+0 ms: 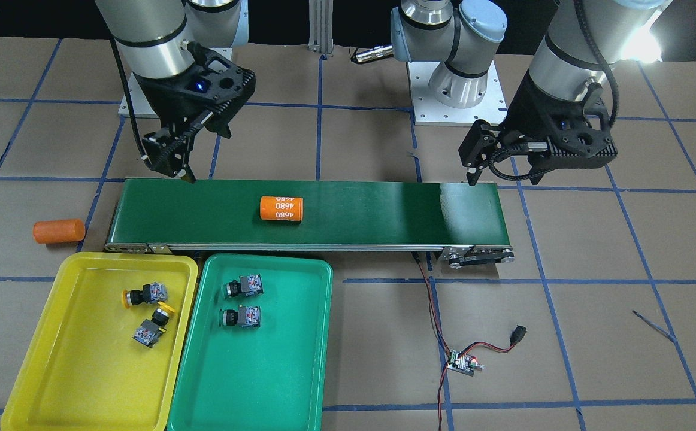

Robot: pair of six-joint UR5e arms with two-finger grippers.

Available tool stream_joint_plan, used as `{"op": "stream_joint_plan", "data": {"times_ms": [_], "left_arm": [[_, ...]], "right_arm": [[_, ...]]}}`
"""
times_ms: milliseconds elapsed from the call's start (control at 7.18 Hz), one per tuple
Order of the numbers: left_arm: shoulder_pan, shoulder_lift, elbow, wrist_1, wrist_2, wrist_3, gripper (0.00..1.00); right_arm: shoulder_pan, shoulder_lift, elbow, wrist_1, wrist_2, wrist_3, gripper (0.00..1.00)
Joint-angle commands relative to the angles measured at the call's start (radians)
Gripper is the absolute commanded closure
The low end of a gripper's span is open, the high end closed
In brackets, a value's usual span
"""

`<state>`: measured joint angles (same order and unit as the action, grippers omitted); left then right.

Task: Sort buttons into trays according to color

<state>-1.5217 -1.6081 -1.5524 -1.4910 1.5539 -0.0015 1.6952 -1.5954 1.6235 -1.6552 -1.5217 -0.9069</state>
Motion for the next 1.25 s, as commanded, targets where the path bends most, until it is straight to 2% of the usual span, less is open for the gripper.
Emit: {"op": "stream_joint_plan", "data": {"times_ms": [0,279,418,557,1115], "left_arm": [[0.000,-0.001,0.000,0.000,-0.002,0.000,0.00],[0.000,-0.001,-0.001,0.000,-0.002,0.000,0.00],[0.000,-0.001,-0.002,0.000,-0.002,0.000,0.00],[0.000,-0.001,0.000,0.000,-0.003,0.000,0.00],[-0.002,0.005,0.000,0.000,-0.002,0.000,0.00]], "right_arm": [[-0.063,-0.052,-0.002,0.073,-0.002,0.261,0.00],[-0.063,-0.072,0.006,0.072,-0.003,0.900,0.00],[-0.063,-0.075,0.007,0.081,-0.014,1.019,0.00],[-0.062,-0.087,0.007,0.077,-0.049,1.030,0.00],[-0.065,-0.087,0.003,0.064,-0.038,1.037,0.00]]}}
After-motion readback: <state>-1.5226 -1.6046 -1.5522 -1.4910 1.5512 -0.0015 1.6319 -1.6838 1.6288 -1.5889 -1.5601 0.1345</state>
